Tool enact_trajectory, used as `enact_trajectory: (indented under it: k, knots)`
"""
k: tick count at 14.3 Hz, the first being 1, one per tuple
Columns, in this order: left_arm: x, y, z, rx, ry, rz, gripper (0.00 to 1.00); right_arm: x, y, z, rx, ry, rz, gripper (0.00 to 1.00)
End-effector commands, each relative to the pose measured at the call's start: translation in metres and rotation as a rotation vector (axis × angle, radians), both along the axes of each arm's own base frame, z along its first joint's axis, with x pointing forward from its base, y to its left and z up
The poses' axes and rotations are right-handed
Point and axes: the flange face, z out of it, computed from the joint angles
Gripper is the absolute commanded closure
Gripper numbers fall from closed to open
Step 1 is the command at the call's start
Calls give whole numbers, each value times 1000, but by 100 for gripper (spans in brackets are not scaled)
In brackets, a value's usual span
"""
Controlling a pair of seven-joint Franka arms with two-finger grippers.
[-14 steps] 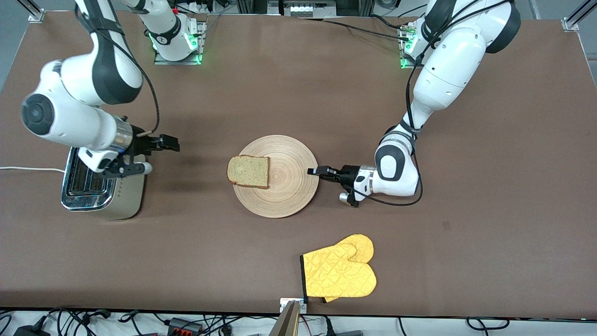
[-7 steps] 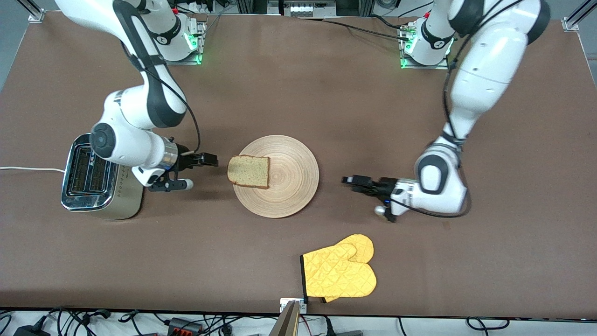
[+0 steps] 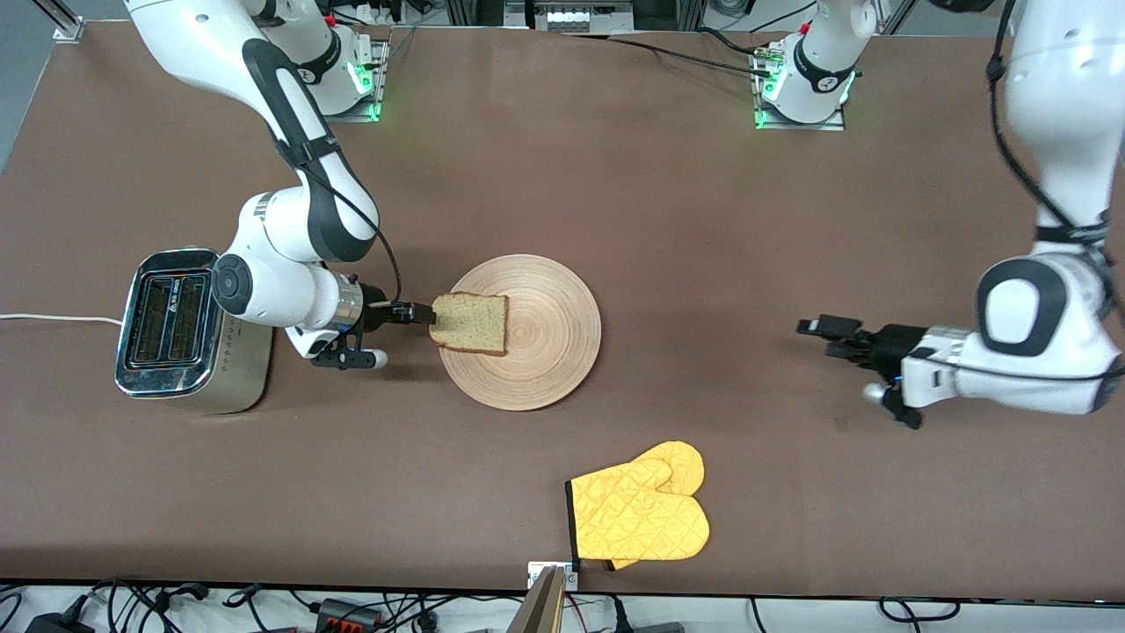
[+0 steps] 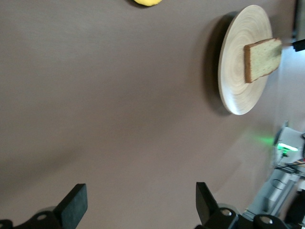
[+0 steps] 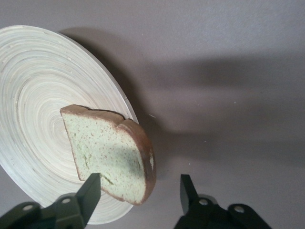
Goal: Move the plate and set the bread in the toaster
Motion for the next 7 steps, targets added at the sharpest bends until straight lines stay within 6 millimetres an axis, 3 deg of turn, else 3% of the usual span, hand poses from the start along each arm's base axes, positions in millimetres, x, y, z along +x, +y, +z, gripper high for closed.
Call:
enact_trajectory:
  k: [1, 4, 7]
  knots:
    - [-17, 25, 59, 131, -25, -17, 0, 0, 15, -14, 2, -7, -18, 27]
    - [-33, 42, 144, 326, -139, -56, 0, -1, 19, -30, -10, -8, -17, 29]
    - [-61, 60, 210, 429, -199, 47, 0, -1, 23, -39, -18, -22, -20, 31]
